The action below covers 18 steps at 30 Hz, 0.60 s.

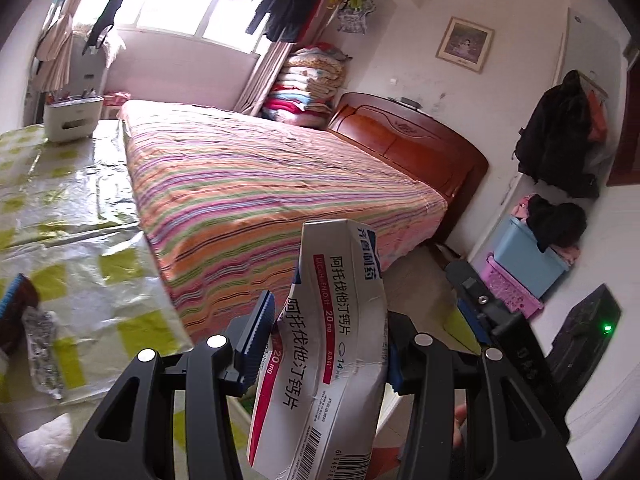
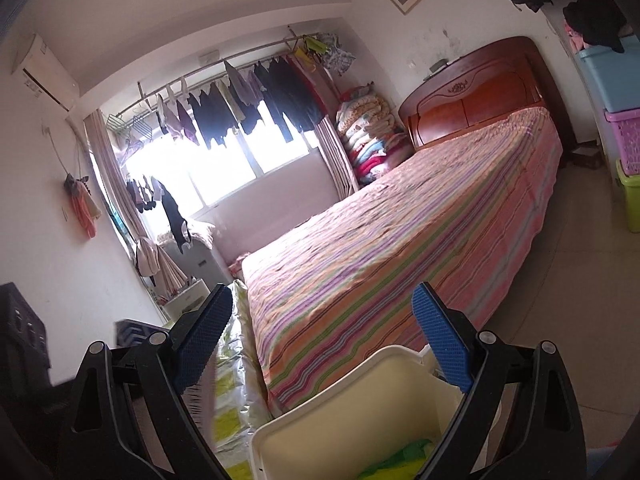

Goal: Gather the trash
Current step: 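Drop the white-and-red medicine box into the cream bin with the left tool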

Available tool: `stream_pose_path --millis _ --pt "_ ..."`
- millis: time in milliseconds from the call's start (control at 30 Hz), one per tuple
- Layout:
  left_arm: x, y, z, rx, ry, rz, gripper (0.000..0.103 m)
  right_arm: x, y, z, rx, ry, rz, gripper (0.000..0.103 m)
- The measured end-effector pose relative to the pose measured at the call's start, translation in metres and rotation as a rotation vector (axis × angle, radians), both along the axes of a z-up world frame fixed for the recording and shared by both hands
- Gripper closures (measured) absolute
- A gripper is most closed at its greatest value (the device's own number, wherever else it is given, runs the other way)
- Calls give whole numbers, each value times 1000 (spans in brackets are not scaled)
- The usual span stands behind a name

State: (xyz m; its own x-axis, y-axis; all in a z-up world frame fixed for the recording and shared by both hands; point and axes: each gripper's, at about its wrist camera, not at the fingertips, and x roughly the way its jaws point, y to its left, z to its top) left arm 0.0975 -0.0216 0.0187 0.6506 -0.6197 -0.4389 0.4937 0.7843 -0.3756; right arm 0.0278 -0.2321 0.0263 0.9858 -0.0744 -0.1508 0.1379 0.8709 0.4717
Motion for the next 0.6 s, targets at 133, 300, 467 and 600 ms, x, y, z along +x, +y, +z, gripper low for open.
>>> stream_pose_path --millis 133,300,467,600 --pt "-1 -14 -5 17 -40 1 55 -1 1 1 -4 -16 3 13" --pt "-6 -21 -4 60 -92 46 27 -3 2 -1 -2 -33 11 13" --pt "-3 -10 -1 70 -73 80 18 -10 3 1 -7 -61 4 13" --pt "-2 14 6 75 -72 169 18 -10 8 3 -21 -70 18 13"
